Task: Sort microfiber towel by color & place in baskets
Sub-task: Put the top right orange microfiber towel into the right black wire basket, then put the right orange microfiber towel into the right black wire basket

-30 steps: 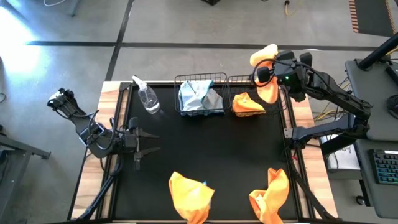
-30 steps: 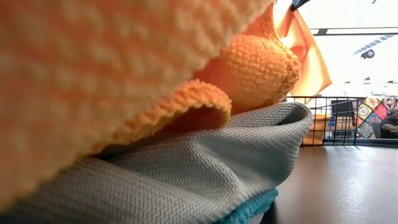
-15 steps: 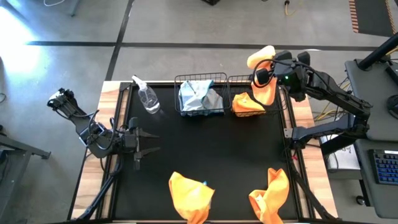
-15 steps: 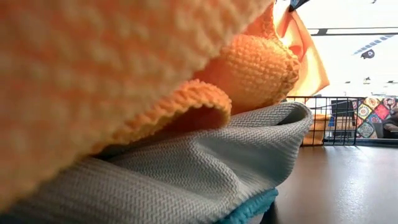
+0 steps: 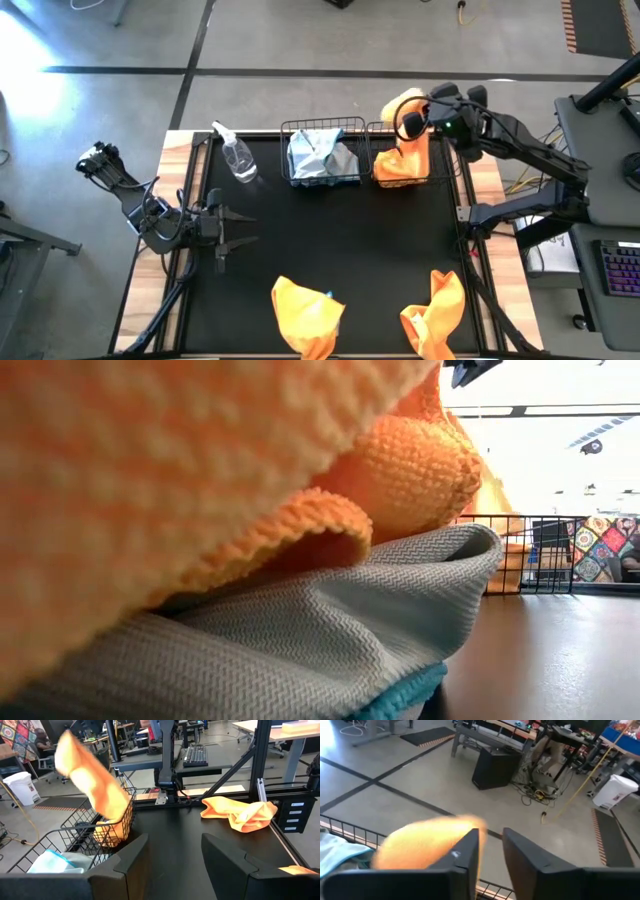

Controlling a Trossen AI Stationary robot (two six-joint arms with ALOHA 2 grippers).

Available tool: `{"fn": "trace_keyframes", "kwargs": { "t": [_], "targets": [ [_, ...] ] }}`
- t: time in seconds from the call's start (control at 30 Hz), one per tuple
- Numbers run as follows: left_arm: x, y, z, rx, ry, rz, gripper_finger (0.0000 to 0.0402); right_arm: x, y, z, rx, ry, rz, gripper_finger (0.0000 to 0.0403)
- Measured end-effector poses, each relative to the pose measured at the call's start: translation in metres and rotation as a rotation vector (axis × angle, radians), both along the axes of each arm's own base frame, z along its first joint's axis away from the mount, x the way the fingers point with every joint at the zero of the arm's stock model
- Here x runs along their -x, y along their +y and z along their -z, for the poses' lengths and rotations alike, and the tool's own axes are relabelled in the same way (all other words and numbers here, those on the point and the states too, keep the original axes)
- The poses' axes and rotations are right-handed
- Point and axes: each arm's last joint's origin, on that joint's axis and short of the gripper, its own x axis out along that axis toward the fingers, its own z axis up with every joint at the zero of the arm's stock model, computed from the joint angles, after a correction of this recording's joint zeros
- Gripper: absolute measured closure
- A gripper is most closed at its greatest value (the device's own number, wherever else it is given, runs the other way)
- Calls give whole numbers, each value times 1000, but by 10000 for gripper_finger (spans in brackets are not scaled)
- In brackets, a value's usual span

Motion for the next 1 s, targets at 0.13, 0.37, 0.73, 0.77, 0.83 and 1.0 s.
{"fn": "trace_keyframes", "kwargs": {
  "t": [0.13, 0.37, 0.73, 0.77, 0.83, 1.0],
  "targets": [
    [0, 0, 0, 0, 0, 1, 237, -3, -1, 2, -3, 17, -2, 277],
    [0, 0, 0, 1, 0, 0, 237, -3, -1, 2, -3, 18, -2, 246],
    [0, 0, 0, 1, 0, 1, 237, -3, 10, 19, -429, -163, -208, 268],
    [0, 0, 0, 1, 0, 1, 237, -3, 12, 21, -496, -173, -232, 271],
    [0, 0, 0, 0, 0, 1, 237, -3, 18, 26, -619, -180, -277, 278],
    [0, 0, 0, -1, 0, 0, 237, -7, 39, 35, -797, -125, -326, 293]
  ]
}}
